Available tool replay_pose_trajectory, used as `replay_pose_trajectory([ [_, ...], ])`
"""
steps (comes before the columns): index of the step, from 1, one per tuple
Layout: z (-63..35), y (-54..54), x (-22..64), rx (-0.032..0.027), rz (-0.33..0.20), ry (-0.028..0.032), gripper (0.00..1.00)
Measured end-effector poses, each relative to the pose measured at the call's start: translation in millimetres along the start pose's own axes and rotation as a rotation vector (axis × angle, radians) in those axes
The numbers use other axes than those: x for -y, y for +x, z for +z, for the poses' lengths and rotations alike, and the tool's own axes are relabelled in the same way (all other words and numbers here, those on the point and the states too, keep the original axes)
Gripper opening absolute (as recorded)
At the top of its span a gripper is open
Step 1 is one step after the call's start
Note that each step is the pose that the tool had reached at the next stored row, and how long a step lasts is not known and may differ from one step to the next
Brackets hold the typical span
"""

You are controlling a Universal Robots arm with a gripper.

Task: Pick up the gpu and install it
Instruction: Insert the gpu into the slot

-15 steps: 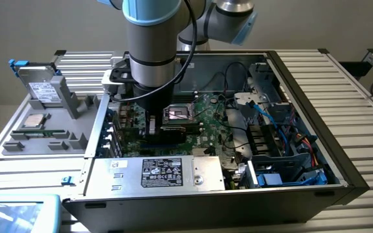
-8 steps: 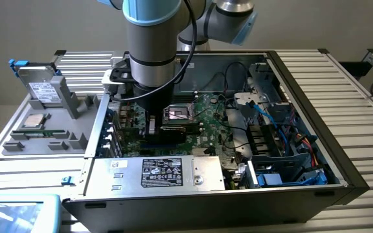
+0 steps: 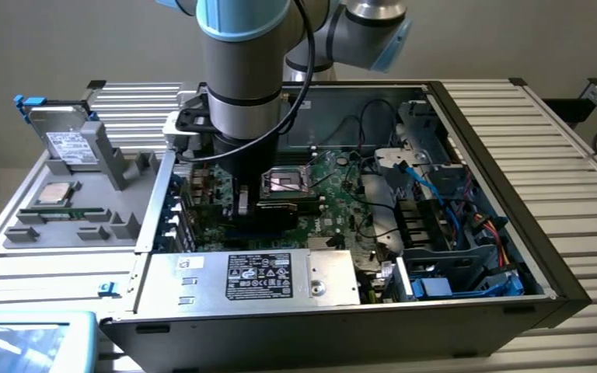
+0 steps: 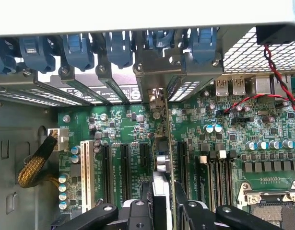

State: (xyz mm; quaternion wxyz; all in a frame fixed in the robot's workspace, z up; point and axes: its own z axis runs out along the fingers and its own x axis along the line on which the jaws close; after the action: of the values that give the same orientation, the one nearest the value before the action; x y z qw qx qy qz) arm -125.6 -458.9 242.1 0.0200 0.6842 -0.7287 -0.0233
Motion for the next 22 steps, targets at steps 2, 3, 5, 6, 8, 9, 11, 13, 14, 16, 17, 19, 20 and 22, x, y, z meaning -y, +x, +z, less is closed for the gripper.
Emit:
replay_pose_trajectory([
  [2,0.0,0.0,0.0,0.0,0.0,0.0,0.29],
  [3,0.0,0.0,0.0,0.0,0.0,0.0,0.29],
  [5,0.0,0.0,0.0,0.0,0.0,0.0,0.29],
  [6,0.0,0.0,0.0,0.0001,0.0,0.0,0.29],
  [8,0.0,0.0,0.2,0.0002,0.002,-0.0003,0.29],
  [9,0.1,0.0,0.2,0.0002,0.005,-0.0005,0.29],
  [11,0.2,-0.1,0.2,0.0004,0.009,-0.0006,0.29],
  [13,0.3,-0.1,0.3,0.0004,0.009,-0.0006,0.29],
  [14,0.3,-0.1,0.3,0.0004,0.009,-0.0006,0.29],
  [16,0.4,-0.3,0.8,0.0005,0.011,-0.0007,0.29],
  [17,0.4,-0.3,0.9,0.0007,0.016,-0.0006,0.29],
  [19,0.4,-0.3,0.9,0.0012,0.027,-0.0006,0.29],
  [20,0.5,-0.3,0.9,0.0015,0.033,-0.0006,0.29],
  [22,0.7,-0.3,0.9,0.0021,0.042,-0.0006,0.29],
])
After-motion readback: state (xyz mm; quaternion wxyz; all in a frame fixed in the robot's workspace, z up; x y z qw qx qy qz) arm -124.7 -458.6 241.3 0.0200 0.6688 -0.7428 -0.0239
